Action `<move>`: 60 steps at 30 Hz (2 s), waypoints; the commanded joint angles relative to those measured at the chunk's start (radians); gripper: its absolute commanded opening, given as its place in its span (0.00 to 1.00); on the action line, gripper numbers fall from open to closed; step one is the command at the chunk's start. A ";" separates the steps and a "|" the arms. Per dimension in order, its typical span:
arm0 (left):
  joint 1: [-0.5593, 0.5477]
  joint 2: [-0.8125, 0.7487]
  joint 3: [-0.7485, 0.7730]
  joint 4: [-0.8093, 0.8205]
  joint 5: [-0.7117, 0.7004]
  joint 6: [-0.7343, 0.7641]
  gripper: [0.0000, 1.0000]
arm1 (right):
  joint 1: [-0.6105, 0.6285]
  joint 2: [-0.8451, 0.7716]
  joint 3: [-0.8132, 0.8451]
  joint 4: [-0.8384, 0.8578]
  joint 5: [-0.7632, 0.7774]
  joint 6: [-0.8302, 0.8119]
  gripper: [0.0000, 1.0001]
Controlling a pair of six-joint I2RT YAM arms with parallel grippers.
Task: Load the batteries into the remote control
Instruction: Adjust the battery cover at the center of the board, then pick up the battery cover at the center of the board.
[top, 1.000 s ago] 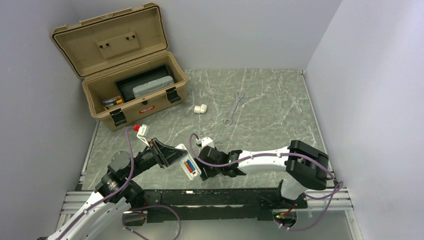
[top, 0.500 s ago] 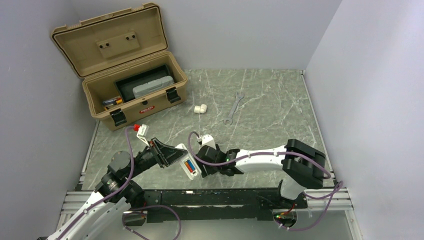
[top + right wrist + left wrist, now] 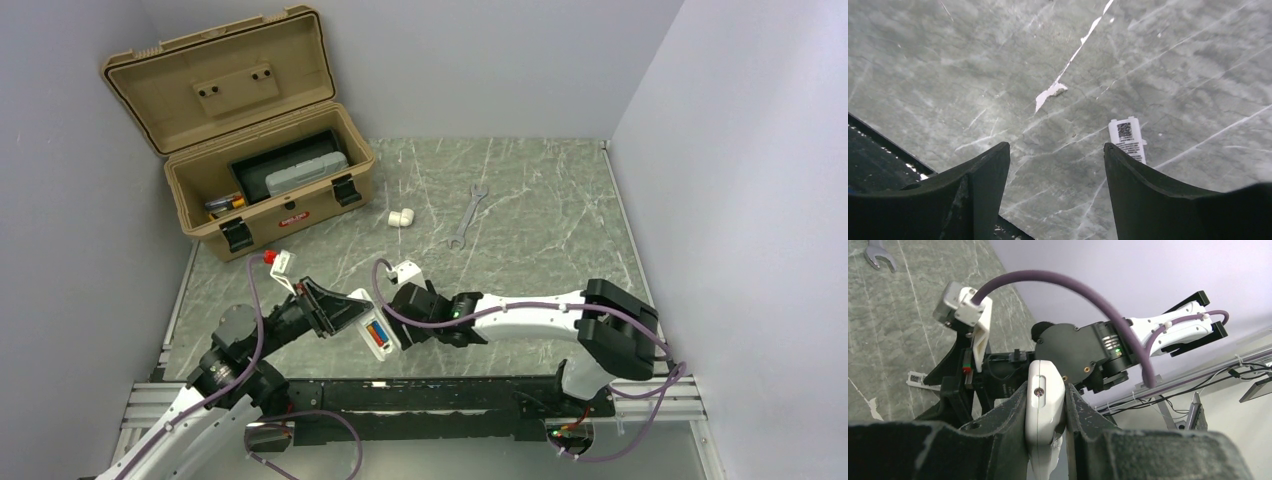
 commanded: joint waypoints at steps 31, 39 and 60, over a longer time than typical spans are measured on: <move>-0.003 -0.012 0.015 0.033 0.011 0.004 0.00 | -0.151 -0.085 -0.156 -0.024 -0.130 -0.175 0.47; -0.003 -0.013 0.000 0.076 0.014 -0.010 0.00 | -0.150 -0.084 -0.158 -0.027 -0.168 -0.185 0.34; -0.004 -0.006 -0.207 0.275 -0.058 -0.086 0.00 | -0.149 -0.321 -0.163 -0.147 -0.058 -0.061 0.09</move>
